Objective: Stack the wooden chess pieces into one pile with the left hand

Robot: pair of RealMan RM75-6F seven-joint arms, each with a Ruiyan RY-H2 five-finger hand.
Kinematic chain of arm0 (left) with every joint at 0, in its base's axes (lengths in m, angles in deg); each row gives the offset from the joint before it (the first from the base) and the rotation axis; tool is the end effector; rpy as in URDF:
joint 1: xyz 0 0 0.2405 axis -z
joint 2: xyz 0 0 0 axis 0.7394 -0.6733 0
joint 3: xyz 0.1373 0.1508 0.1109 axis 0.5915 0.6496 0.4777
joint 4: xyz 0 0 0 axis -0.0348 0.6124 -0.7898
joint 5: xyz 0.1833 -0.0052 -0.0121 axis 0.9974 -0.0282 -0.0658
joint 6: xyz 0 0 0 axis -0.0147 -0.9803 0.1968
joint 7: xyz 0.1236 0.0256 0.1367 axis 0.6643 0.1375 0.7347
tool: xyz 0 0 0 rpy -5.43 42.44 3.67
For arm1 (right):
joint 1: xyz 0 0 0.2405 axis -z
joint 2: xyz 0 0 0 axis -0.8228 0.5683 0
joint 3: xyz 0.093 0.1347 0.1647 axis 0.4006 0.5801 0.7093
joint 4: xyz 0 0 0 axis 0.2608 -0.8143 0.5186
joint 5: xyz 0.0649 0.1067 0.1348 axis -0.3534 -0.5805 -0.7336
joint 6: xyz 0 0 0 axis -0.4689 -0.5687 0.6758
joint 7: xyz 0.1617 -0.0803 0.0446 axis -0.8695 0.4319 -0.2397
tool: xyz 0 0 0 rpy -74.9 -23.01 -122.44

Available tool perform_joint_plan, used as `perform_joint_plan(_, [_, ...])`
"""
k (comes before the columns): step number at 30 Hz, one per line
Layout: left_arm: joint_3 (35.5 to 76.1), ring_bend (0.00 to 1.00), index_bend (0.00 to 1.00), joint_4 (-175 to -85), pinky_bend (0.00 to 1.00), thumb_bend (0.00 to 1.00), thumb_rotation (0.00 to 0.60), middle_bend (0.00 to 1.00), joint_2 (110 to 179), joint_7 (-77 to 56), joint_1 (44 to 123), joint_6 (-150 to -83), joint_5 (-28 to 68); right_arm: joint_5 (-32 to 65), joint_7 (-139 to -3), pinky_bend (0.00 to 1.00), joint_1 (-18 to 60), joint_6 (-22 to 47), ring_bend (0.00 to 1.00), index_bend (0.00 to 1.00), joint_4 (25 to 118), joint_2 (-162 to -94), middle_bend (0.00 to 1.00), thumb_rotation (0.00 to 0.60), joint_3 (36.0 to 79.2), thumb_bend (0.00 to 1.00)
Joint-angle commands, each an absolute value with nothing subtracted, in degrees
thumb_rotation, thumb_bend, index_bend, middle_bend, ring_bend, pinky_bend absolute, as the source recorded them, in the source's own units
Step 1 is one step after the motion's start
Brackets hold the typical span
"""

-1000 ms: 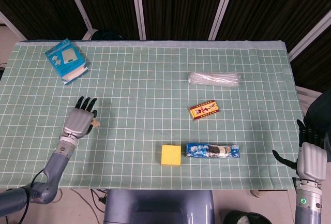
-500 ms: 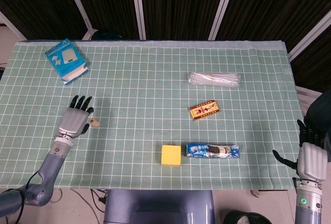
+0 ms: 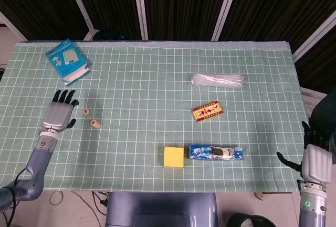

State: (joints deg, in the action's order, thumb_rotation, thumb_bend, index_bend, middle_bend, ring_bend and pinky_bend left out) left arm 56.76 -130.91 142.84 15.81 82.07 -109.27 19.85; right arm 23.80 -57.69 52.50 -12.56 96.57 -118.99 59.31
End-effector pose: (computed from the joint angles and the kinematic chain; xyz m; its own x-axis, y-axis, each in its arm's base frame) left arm -0.2492 0.3728 0.0678 0.6999 0.1935 0.6875 0.7128 -0.1280 -0.6896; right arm -0.2847 -0.2257 0.1640 0.2866 0.1380 0.9481 -0.9275 0.2877 0.2385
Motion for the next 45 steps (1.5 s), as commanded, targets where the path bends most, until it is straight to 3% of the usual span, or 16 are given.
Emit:
perform_joint_plan(1, [55.7, 0.00, 0.31, -128.1, 0.00, 0.27, 0.600, 0.04, 144.2, 16.0, 83.9, -106.7, 18.3, 23.7, -57.6, 0.00, 52.5, -12.5, 0.00, 0.02, 96.6, -119.0, 0.01, 0.600, 59.4, 0.23])
perform_joint_plan(26, [56.1, 0.00, 0.38, -117.1, 0.00, 0.29, 0.600, 0.04, 151.8, 15.1, 87.1, -101.5, 17.0, 22.9, -57.4, 0.00, 52.6, -12.6, 0.00, 0.02, 96.6, -119.1, 0.01, 0.600, 59.7, 0.23])
perform_joint_plan(45, [56.4, 0.00, 0.43, -116.7, 0.00, 0.30, 0.600, 0.05, 153.5, 17.3, 87.4, -102.1, 17.0, 22.1, -57.8, 0.00, 52.6, -12.1, 0.00, 0.02, 97.0, -119.0, 0.01, 0.600, 59.7, 0.23])
